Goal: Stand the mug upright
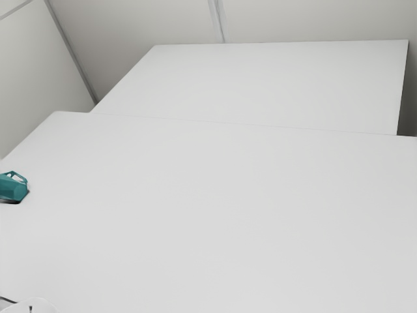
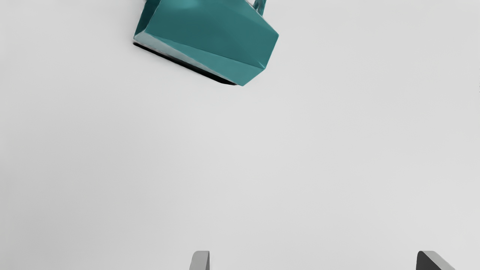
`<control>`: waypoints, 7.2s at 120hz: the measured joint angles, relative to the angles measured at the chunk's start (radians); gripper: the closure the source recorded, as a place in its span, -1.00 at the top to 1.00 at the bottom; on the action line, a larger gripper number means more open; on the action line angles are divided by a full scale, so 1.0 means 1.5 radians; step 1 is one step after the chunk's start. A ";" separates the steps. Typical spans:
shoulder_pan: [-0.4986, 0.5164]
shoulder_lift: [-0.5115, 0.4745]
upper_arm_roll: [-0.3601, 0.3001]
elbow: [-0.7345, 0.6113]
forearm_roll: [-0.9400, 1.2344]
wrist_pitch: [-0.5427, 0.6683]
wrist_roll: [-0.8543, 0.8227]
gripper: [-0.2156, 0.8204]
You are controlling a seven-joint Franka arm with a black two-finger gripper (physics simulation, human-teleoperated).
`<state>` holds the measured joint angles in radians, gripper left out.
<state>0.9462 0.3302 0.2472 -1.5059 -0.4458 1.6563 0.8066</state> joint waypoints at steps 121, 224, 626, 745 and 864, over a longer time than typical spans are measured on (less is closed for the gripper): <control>0.097 0.381 -0.023 0.334 -0.360 -0.075 0.397 0.58; 0.108 0.438 -0.063 0.313 -0.448 -0.046 0.465 0.58; -0.564 -0.263 -0.242 -0.511 0.378 0.416 -0.930 -0.93; -0.594 -0.212 -0.260 -0.510 0.369 0.440 -1.129 0.23; -0.655 -0.261 -0.260 -0.220 0.368 0.206 -0.971 0.58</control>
<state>-0.0357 -0.0614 -0.1426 -1.8364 0.1068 1.9646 -0.6496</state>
